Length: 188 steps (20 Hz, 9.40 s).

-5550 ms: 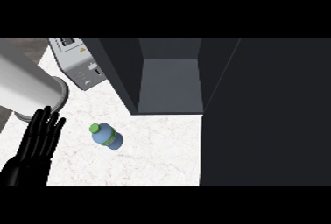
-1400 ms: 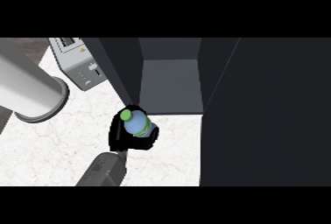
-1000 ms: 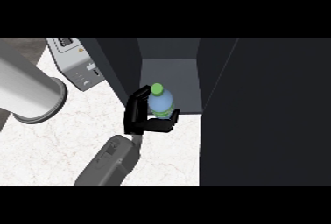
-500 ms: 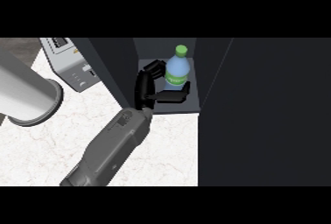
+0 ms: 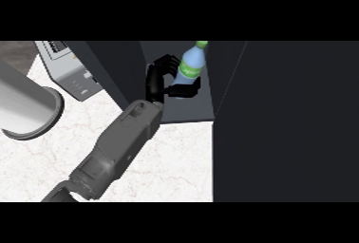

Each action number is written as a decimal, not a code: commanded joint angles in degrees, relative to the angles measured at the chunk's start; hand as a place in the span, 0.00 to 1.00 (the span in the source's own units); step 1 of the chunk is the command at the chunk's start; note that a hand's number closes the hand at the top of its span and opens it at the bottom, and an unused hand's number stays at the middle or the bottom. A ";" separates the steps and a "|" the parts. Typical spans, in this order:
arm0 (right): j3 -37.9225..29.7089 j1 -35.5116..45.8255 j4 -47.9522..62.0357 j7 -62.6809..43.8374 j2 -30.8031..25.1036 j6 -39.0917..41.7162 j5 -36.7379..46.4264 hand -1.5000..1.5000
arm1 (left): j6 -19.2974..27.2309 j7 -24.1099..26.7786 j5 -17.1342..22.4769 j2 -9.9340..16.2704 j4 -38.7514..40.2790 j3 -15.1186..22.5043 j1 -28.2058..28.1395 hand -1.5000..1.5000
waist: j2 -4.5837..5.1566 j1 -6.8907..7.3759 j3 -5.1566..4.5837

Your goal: Pick up the bottled water, place it into the cabinet and close the cabinet

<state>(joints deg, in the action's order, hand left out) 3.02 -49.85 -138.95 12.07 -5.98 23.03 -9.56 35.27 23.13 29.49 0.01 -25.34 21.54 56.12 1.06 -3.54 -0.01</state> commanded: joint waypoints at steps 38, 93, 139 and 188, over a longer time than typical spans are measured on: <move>-4.31 -3.69 -2.62 0.75 -2.59 6.40 -9.66 0.00 | -12.69 17.09 1.68 1.24 13.66 -12.57 12.11 0.00 | -0.30 0.53 -0.03; 25.24 -6.59 -14.26 -1.50 -16.06 19.14 18.26 1.00 | -22.80 7.02 14.28 26.61 -80.17 4.08 -65.31 0.00 | -1.94 3.95 -0.30; 37.26 28.51 -3.57 -19.40 -16.58 9.05 10.09 1.00 | -44.89 6.92 25.25 43.73 -85.02 -9.94 -77.02 0.00 | 0.83 18.92 -1.68; 23.44 77.80 36.28 -47.95 4.93 -1.30 -2.46 1.00 | -50.12 6.62 29.24 45.54 -79.48 -15.10 -76.20 0.00 | 0.87 17.24 -0.84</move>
<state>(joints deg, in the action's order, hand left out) 26.85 20.18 -110.82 -30.87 -6.53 26.16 -13.28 -14.56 29.40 58.74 45.92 -105.34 6.56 -19.64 2.25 14.12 -0.97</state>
